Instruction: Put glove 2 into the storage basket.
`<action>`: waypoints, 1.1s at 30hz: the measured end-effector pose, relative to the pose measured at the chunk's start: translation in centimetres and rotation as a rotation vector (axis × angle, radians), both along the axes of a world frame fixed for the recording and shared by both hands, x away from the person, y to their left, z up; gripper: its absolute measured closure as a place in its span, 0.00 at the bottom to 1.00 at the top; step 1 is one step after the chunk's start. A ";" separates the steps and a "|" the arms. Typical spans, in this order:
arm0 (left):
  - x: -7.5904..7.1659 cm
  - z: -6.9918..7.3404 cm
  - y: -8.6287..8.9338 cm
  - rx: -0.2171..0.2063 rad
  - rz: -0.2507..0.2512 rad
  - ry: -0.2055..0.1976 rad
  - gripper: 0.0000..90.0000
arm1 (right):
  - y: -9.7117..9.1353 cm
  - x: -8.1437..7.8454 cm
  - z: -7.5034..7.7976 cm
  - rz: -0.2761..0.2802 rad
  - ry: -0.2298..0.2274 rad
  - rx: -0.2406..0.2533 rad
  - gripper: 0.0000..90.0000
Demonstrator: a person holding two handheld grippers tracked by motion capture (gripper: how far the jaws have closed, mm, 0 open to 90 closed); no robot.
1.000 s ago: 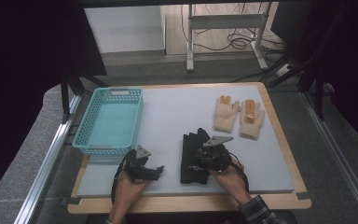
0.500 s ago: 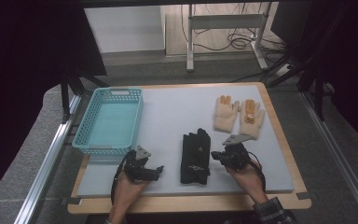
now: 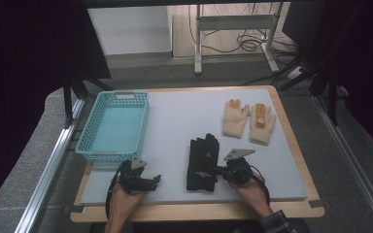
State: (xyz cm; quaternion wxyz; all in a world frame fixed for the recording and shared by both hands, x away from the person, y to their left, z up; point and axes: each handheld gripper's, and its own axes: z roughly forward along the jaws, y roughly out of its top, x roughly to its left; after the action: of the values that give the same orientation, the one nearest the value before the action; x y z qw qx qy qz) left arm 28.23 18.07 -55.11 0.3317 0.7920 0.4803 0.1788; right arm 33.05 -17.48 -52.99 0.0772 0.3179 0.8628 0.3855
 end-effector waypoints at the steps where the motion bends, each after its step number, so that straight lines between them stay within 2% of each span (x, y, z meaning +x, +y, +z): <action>1: 0.0 0.0 0.1 -0.002 -0.002 -0.001 0.04 | 0.3 0.0 -0.1 0.004 0.000 0.004 0.98; 7: -0.1 -0.1 0.0 0.026 -0.042 -0.047 0.05 | 2.2 0.1 -0.3 0.037 -0.008 0.014 0.97; 12: 0.1 -0.2 0.2 -0.003 -0.048 -0.021 0.06 | 3.8 0.3 -0.4 0.054 -0.021 0.009 0.94; 19: 0.1 -0.3 0.4 -0.022 -0.044 -0.024 0.06 | 5.4 0.5 -0.6 0.076 -0.050 -0.002 0.93; 22: 0.1 -0.4 0.4 -0.026 -0.041 -0.024 0.06 | 5.2 0.4 -0.6 0.080 -0.043 0.003 0.91; 26: 0.1 -0.4 0.4 -0.029 -0.039 -0.026 0.06 | 4.6 0.3 -0.2 0.075 -0.059 -0.013 0.85; 33: 0.1 -0.4 0.4 -0.030 -0.040 -0.026 0.06 | 2.0 0.5 0.8 0.011 -0.099 -0.007 0.77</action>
State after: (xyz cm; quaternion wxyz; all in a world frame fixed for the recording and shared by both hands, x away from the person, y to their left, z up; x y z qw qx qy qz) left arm 28.33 18.46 -55.53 0.3531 0.7940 0.4628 0.1752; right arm 33.56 -15.48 -52.24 0.1188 0.2937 0.8610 0.3979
